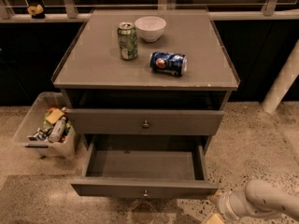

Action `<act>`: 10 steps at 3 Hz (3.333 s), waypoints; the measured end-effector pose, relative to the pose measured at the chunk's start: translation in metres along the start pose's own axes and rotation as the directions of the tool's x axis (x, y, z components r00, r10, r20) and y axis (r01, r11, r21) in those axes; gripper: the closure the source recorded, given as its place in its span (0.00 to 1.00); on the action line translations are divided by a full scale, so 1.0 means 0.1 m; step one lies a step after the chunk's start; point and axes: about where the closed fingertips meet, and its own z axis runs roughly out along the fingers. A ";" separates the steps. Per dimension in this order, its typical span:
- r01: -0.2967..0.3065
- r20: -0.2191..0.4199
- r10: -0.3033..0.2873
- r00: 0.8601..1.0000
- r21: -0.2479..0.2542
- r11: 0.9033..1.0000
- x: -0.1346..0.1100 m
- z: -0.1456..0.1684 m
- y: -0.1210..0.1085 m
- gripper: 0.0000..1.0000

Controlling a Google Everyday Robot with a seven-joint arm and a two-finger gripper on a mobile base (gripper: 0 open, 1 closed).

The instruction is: Close middle drawer

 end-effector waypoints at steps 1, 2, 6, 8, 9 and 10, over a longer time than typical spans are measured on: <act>-0.102 0.028 0.100 0.995 0.076 0.992 -0.02 -0.07 -0.20 0.00; 0.006 0.024 -0.008 1.000 0.074 0.997 -0.03 -0.32 0.20 0.00; 0.659 0.007 -0.665 0.747 -0.147 0.738 -0.52 -0.38 1.43 0.00; 0.527 -0.046 -0.559 0.828 -0.281 0.802 -0.20 0.26 0.84 0.00; 0.461 -0.066 -0.507 0.860 -0.327 0.825 -0.07 0.51 0.65 0.00; 0.423 -0.079 -0.477 0.875 -0.351 0.835 0.00 0.64 0.54 0.00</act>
Offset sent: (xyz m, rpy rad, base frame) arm -0.1056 0.0730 0.0965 -0.0379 -0.3773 0.5825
